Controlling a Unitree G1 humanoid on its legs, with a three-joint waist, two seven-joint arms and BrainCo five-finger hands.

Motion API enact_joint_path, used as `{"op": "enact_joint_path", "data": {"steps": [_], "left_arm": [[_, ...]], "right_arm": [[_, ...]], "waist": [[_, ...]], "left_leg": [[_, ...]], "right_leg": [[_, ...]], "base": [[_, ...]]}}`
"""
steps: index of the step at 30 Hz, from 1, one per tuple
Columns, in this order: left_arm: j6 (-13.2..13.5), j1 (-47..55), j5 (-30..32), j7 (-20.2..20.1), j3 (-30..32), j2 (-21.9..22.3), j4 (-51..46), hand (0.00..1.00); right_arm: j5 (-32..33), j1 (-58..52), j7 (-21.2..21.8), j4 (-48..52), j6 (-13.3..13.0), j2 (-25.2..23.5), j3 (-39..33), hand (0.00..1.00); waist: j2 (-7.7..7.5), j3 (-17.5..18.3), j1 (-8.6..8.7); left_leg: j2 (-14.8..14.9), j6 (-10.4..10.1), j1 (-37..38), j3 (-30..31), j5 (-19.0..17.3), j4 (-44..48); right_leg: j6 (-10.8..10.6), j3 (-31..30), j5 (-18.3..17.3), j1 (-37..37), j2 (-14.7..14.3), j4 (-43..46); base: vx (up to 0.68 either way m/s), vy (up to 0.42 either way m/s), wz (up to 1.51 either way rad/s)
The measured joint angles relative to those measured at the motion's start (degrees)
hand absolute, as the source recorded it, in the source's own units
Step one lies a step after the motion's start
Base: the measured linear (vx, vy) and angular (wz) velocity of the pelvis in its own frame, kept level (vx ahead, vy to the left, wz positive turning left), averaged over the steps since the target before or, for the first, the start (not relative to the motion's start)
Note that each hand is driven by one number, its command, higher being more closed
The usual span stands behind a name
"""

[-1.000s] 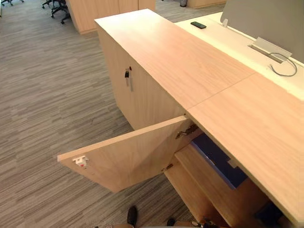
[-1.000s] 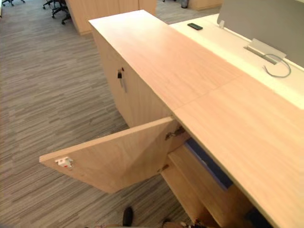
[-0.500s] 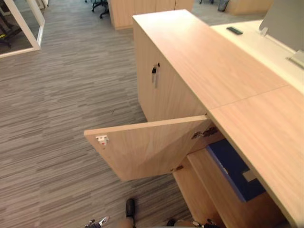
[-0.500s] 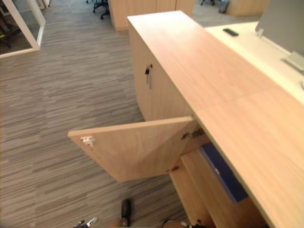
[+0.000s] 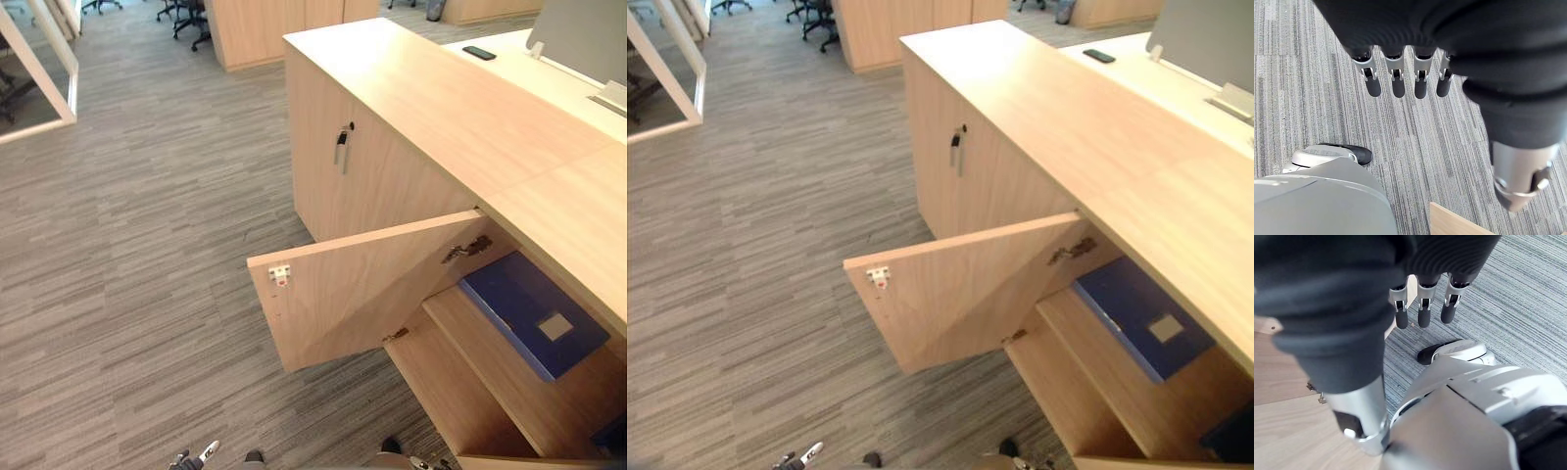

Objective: Walk over to the cabinet, pick up the folder, carry it to the office cabinet, place the folder inside the office cabinet, then close the office cabinet door

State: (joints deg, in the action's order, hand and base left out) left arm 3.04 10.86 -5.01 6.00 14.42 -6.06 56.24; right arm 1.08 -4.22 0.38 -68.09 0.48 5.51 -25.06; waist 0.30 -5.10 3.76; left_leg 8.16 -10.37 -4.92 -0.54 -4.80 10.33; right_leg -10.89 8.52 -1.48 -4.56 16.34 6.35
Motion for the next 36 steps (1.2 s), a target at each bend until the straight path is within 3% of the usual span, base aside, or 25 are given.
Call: {"op": "enact_joint_path", "data": {"steps": [2, 7, 12, 17, 21, 23, 26, 31, 36], "left_arm": [[0.0, 0.1, 0.2, -0.2, 0.2, 1.3, 0.6, 0.0], [0.0, 0.0, 0.7, -0.4, 0.2, 1.6, 1.7, 0.0], [-0.1, -0.9, 1.6, -0.3, -1.5, 1.4, 1.1, 0.0], [-0.3, -4.2, 5.2, -0.2, -3.2, 0.9, -8.1, 0.0], [-0.8, -11.9, 11.6, 0.4, -0.5, -5.4, -11.8, 0.0], [-1.0, -17.7, 16.0, 1.1, 0.3, -12.3, -13.1, 0.0], [-1.3, -22.7, 21.3, 2.2, -0.2, -18.4, -16.0, 0.0], [-0.9, -24.2, 28.2, 3.6, -7.1, -20.1, -22.6, 0.0], [1.1, -24.0, 38.3, 4.2, -19.7, -20.1, -23.3, 0.0]], "right_arm": [[0.0, -0.8, 0.0, 0.0, 0.0, 0.0, 0.4, 0.0], [0.0, -1.4, 0.0, 0.1, 0.1, -0.1, 1.7, 0.0], [0.0, -1.8, -0.1, 0.6, 0.1, 0.0, 2.2, 0.0], [0.1, -2.1, -0.1, 1.1, -0.3, 0.0, 2.7, 0.0], [0.0, -2.6, 0.3, 2.3, -0.4, 0.7, 4.5, 0.0], [0.1, -3.3, 0.8, 3.0, -0.5, 0.8, 4.8, 0.0], [0.1, -4.6, 1.3, 3.5, -0.7, 1.0, 4.3, 0.0], [0.6, -6.1, 1.8, 4.0, -0.7, 1.0, 3.8, 0.0], [2.3, -7.2, 2.2, 4.4, -1.0, 0.9, 3.8, 0.0]], "waist": [[1.13, 0.8, 0.19], [1.97, 1.3, 0.15], [2.22, 1.5, 0.2], [3.14, 2.0, 0.3], [3.7, 2.0, 0.97], [3.71, 2.0, 1.67], [3.7, 2.0, 1.98], [3.79, 2.0, 2.71], [4.26, 1.7, 3.18]], "left_leg": [[2.2, -1.3, 0.4, 0.0, 1.7, -3.2], [5.2, -2.5, 3.0, -0.6, 5.1, -8.9], [5.2, -2.6, 4.1, -1.9, 5.4, -10.3], [5.4, -2.6, 4.2, -2.8, 5.4, -11.1], [5.8, -2.8, 5.3, -4.3, 5.2, -11.3], [5.9, -2.8, 5.6, -4.8, 5.2, -11.3], [6.0, -2.9, 6.0, -5.5, 5.0, -11.1], [6.1, -2.9, 6.0, -5.7, 4.9, -10.9], [6.4, -3.1, 6.0, -5.8, 4.6, -10.7]], "right_leg": [[0.6, 0.3, 0.5, -0.4, -2.2, -0.9], [1.6, 0.7, 2.5, 0.3, -5.4, -3.0], [1.4, 0.5, 3.8, 1.7, -5.7, -6.1], [1.3, 0.1, 4.4, 1.7, -6.0, -7.6], [1.4, -1.1, 4.7, 1.8, -6.5, -7.9], [1.4, -1.5, 4.8, 1.8, -6.6, -7.9], [1.5, -2.2, 4.9, 1.8, -6.7, -7.9], [1.5, -2.4, 5.0, 1.6, -6.8, -7.9], [1.5, -2.6, 5.0, 1.6, -7.1, -7.9]], "base": [[-0.07, -0.135, -0.06], [0.01, -0.089, -0.07], [0.05, 0.005, -0.07], [0.05, 0.011, -0.07], [0.02, 0.003, -0.17], [-0.01, 0.004, -0.1], [-0.01, 0.007, -0.13], [0.0, 0.001, -0.01], [0.0, 0.0, -0.01]]}}
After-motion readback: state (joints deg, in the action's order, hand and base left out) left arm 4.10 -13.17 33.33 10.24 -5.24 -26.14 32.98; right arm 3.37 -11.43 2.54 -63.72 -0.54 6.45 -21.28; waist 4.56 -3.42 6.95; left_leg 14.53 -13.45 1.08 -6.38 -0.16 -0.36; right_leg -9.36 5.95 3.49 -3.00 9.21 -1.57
